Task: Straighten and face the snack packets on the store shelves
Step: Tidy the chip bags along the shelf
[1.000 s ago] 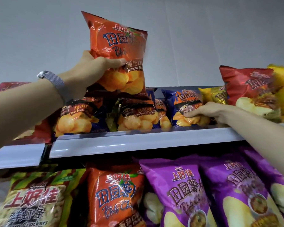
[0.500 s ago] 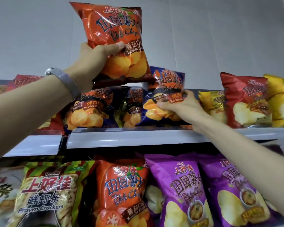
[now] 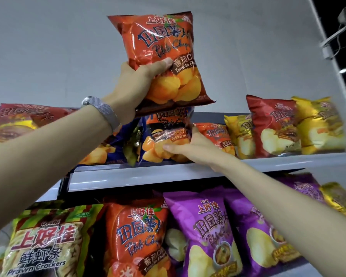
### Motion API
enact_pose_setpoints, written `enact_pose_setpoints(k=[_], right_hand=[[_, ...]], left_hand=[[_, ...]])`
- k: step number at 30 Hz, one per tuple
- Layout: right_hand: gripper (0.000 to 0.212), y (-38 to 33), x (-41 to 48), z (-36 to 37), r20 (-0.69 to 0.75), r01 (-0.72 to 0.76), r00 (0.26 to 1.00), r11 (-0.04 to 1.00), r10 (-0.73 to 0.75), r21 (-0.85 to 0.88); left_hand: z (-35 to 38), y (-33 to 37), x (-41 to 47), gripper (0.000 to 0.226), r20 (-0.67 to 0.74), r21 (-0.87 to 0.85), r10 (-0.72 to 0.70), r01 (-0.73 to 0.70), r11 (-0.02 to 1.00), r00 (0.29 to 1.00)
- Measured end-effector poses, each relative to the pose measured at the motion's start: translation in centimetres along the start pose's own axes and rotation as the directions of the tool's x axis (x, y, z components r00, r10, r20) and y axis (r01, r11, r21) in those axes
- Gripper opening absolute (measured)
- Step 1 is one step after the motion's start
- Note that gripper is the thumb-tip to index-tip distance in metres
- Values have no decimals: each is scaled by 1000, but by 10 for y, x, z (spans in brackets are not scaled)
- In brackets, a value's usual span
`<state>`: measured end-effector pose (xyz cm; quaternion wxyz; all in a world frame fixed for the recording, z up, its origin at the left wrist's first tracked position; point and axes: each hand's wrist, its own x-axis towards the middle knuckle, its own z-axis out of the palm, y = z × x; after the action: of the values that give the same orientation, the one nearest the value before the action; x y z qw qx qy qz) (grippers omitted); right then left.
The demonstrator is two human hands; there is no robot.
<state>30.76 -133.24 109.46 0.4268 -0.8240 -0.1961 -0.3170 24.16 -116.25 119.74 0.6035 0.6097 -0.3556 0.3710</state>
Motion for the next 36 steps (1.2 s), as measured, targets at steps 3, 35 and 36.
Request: enact_pose_setpoints(k=[3, 35, 36], right_hand=[[123, 10, -8, -11, -43, 1, 999, 1000, -1, 11], [48, 149, -6, -128, 52, 292, 953, 862, -298, -415], [49, 152, -6, -129, 49, 303, 948, 848, -314, -434]], left_hand=[[23, -8, -4, 67, 63, 27, 11, -13, 1000, 998], [215, -163, 57, 77, -26, 434, -554, 509, 743, 832], [216, -165, 56, 65, -8, 425, -580, 528, 735, 814]])
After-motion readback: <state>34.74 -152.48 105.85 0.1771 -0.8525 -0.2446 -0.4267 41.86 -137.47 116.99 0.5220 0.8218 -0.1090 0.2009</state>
